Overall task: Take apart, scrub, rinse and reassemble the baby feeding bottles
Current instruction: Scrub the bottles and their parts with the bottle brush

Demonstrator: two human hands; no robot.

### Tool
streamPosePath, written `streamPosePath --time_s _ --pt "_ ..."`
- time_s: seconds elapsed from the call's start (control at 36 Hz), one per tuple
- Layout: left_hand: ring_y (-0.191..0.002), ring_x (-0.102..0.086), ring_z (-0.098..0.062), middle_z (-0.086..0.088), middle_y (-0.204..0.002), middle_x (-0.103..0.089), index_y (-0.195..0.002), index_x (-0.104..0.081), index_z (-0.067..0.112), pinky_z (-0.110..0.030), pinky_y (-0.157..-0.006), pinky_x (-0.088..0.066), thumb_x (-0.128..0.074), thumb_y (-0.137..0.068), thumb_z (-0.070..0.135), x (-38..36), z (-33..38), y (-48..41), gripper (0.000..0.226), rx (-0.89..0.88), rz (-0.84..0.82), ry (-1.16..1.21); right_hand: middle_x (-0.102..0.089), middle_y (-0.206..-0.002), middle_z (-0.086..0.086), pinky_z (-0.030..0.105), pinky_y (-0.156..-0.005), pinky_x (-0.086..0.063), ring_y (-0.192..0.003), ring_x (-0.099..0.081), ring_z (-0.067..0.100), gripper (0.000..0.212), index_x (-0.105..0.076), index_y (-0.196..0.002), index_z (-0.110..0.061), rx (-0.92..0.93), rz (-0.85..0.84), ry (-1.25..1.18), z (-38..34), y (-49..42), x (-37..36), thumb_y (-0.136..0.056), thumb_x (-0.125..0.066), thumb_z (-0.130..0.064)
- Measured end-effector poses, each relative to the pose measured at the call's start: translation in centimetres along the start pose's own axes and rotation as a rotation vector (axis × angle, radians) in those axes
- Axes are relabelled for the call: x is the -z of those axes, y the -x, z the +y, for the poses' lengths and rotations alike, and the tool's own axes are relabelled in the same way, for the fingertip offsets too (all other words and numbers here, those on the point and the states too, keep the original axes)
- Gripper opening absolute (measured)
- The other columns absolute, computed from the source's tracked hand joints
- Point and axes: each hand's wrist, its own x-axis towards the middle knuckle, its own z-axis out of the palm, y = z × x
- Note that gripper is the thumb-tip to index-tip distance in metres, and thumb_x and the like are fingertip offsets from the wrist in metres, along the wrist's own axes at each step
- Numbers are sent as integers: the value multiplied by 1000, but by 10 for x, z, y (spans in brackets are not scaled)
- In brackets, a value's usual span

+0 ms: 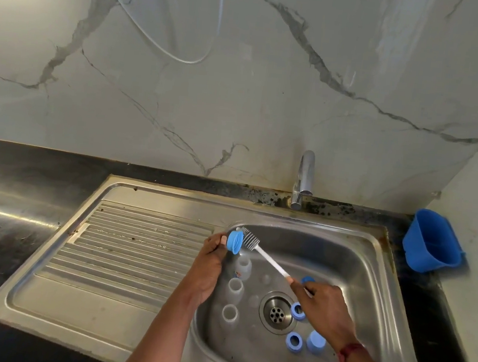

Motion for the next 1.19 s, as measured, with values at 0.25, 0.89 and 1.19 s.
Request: streamPosePath --time_s 0.25,0.89,1.19 --pt "-72 -68 -14 -2 -82 -72 -89 -68 14 -29 -54 -53 -56 -97 3 -13 12 -1 18 62 87 331 -33 -46 -1 27 -48 -35 -44 -32 13 67 -34 -49 -15 41 15 32 1 -4 -7 -86 -52 -67" --pt "-58 -63 -3 6 -71 -67 -85 -62 16 -18 -46 -50 -50 -103 13 -13 17 -9 22 59 191 255 -47 -44 0 28 -49 -41 -47 -46 15 74 -42 -49 -16 103 -23 191 -17 -1 -2 -84 -37 -80" --pt "-60 -66 3 10 -73 -70 -88 -63 19 -17 -45 -51 -53 -102 16 -10 16 -7 18 56 181 256 -47 -42 -10 28 -49 -37 -43 -42 11 68 -39 -45 -19 106 -31 211 -19 -4 9 -88 -46 -71"
